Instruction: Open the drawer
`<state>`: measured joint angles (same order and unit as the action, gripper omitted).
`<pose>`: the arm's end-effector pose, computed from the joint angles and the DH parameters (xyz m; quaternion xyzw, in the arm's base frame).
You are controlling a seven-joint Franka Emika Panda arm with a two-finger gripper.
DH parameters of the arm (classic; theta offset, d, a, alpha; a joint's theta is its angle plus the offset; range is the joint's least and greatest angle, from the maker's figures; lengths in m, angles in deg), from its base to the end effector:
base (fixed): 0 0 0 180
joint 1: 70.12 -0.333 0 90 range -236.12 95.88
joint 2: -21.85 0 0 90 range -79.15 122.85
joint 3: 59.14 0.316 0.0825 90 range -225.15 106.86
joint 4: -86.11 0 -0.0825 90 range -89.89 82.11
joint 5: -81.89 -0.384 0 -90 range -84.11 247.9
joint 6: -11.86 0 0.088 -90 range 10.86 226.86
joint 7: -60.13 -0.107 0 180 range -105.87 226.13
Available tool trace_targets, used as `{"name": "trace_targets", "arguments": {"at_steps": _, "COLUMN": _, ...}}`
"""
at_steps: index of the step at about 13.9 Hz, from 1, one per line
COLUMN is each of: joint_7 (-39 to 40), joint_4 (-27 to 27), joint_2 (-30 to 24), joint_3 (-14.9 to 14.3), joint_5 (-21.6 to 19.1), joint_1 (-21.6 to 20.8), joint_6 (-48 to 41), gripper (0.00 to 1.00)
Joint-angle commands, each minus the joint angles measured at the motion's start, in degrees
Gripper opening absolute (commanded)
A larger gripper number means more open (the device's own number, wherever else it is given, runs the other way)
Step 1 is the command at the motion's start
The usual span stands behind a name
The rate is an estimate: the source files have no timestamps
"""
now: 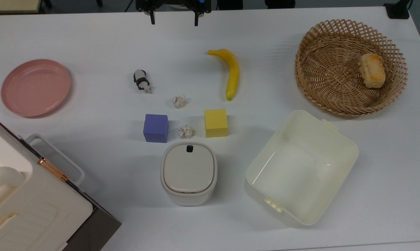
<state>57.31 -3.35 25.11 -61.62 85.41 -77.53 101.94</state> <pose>0.5692 0.0432 0.5973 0.9990 0.0192 -0.0208 0.0334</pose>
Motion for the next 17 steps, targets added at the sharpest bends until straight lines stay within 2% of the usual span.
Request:
{"name": "trace_targets", "arguments": {"at_steps": 1, "joint_7": 0.71, "joint_4": -0.81, "joint_2": -0.8, "joint_3": -0.34, "joint_5": -0.97, "joint_1": 0.72, "joint_6": -1.39, "gripper": 1.0}}
{"name": "trace_targets", "arguments": {"at_steps": 8, "joint_7": 2.29, "joint_4": -0.54, "joint_2": 0.43, "joint_3": -0.34, "joint_5": -0.97, "joint_1": 1.96, "joint_6": -0.51, "gripper": 1.0}}
{"name": "trace_targets", "arguments": {"at_steps": 15, "joint_7": 2.73, "joint_4": 2.27, "joint_2": 3.76, "joint_3": -0.34, "joint_5": -1.93, "joint_1": 2.13, "joint_6": 1.76, "gripper": 1.0}}
{"name": "trace_targets", "arguments": {"at_steps": 17, "joint_7": 7.01, "joint_4": 2.27, "joint_2": 4.56, "joint_3": -0.34, "joint_5": -1.93, "joint_1": 2.13, "joint_6": 2.73, "gripper": 1.0}}
